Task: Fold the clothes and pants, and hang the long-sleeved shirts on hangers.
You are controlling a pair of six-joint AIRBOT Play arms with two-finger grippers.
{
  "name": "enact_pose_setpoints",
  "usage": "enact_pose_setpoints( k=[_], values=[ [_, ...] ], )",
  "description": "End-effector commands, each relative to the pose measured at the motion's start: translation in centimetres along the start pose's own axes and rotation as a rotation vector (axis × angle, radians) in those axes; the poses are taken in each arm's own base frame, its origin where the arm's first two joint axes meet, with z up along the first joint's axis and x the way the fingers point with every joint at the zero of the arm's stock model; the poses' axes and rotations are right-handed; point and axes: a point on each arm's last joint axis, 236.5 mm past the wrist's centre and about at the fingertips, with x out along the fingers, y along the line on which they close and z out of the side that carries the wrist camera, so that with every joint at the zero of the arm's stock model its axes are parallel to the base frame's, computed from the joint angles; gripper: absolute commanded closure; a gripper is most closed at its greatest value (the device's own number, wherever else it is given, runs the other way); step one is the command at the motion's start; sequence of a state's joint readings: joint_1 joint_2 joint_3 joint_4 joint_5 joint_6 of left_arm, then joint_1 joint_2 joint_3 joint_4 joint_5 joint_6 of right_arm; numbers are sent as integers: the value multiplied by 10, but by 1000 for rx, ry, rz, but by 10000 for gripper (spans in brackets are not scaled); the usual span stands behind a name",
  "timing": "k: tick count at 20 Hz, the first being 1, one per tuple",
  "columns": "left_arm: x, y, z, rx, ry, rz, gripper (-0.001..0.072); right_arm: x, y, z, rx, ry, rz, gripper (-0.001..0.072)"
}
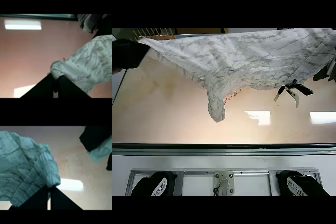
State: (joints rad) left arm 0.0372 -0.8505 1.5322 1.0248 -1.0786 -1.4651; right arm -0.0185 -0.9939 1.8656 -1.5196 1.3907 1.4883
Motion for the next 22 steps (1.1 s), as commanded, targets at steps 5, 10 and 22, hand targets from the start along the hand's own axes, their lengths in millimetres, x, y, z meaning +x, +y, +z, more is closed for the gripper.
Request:
enact_pose_setpoints(
  k=[5, 10, 22],
  values=[
    [-131, -77, 72, 152, -334, -47, 697, -83, 2, 20, 15, -176, -15, 689],
    [-79, -53, 57, 120, -167, -35, 696, -60, 5, -27, 127, 47, 1, 690],
    [268, 142, -146, -221, 486, 46, 226, 251, 2, -145, 217, 471, -4, 676]
  ],
)
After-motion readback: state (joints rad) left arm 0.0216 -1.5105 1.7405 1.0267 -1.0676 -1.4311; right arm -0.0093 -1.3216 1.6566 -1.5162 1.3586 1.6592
